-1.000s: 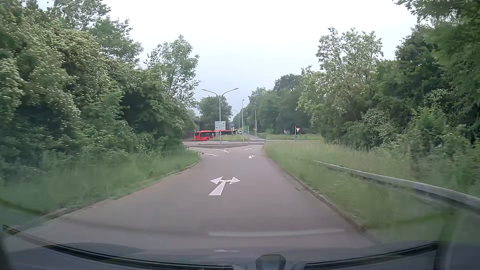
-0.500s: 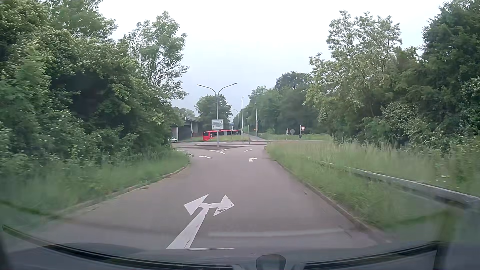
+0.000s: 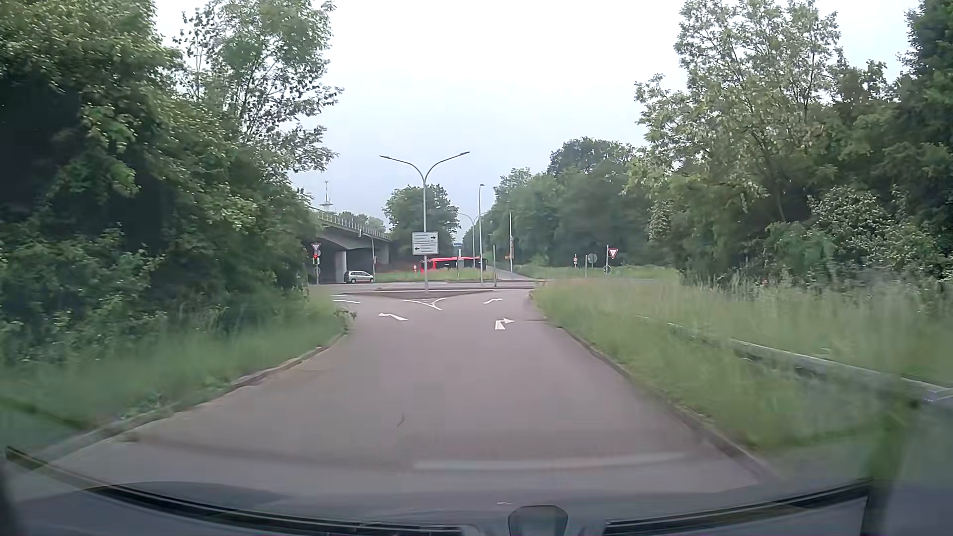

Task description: Follow the waypoints while adhering to traffic rules and regulations

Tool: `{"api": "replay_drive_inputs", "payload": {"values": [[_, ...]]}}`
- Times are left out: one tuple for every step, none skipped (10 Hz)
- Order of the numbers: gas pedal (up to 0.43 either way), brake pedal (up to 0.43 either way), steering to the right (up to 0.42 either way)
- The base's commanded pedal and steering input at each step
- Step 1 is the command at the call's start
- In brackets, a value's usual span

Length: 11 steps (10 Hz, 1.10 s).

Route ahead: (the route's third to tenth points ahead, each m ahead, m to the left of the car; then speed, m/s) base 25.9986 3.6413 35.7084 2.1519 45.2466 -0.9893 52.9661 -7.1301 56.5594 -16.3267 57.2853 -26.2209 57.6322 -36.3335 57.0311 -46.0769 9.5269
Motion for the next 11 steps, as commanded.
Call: {"api": "replay_drive_inputs", "payload": {"values": [[0.000,0.189,-0.001],[0.000,0.183,-0.001],[0.000,0.189,-0.001],[0.000,0.189,-0.001],[0.000,0.189,-0.001],[0.000,0.195,-0.002],[0.000,0.195,-0.001],[0.000,0.195,-0.002],[0.000,0.195,-0.002],[0.000,0.189,-0.002],[0.000,0.159,-0.002]]}}
